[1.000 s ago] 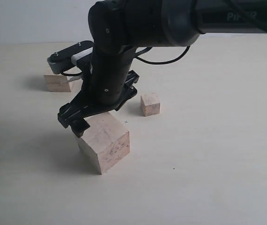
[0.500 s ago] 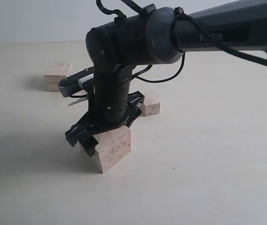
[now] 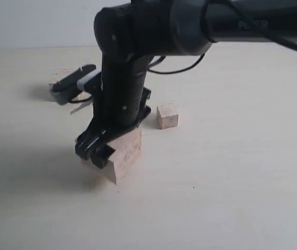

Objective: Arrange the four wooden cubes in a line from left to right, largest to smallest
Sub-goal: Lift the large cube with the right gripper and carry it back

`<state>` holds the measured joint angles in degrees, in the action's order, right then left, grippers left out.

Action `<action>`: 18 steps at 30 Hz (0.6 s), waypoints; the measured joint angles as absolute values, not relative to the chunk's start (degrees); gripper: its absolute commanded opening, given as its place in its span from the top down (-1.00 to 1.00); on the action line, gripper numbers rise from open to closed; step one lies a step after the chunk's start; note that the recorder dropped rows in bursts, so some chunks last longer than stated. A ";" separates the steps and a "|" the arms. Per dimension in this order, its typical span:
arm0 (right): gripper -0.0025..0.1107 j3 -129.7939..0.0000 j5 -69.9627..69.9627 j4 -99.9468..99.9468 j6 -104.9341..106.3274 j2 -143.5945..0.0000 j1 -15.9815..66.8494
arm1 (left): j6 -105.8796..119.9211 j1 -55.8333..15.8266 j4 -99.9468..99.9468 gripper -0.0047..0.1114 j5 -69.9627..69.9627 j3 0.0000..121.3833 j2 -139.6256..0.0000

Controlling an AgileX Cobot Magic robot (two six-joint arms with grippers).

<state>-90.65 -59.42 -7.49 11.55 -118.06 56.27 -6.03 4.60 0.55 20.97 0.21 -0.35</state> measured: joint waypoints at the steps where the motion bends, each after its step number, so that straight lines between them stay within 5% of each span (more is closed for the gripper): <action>1: 0.96 -91.80 -59.49 -5.05 11.55 -117.37 56.27 | -6.03 4.60 0.55 0.92 20.97 0.21 -0.35; 8: 0.96 -100.84 -58.18 -1.12 14.67 -114.83 52.23 | -6.03 4.60 0.55 0.92 20.97 0.21 -0.35; 18: 0.96 -102.95 -59.25 -14.64 48.63 -116.66 45.14 | -6.03 4.60 0.55 0.92 20.97 0.21 -0.35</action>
<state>-102.95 -59.25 -14.64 48.63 -116.66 45.14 -6.03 4.60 0.55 20.97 0.21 -0.35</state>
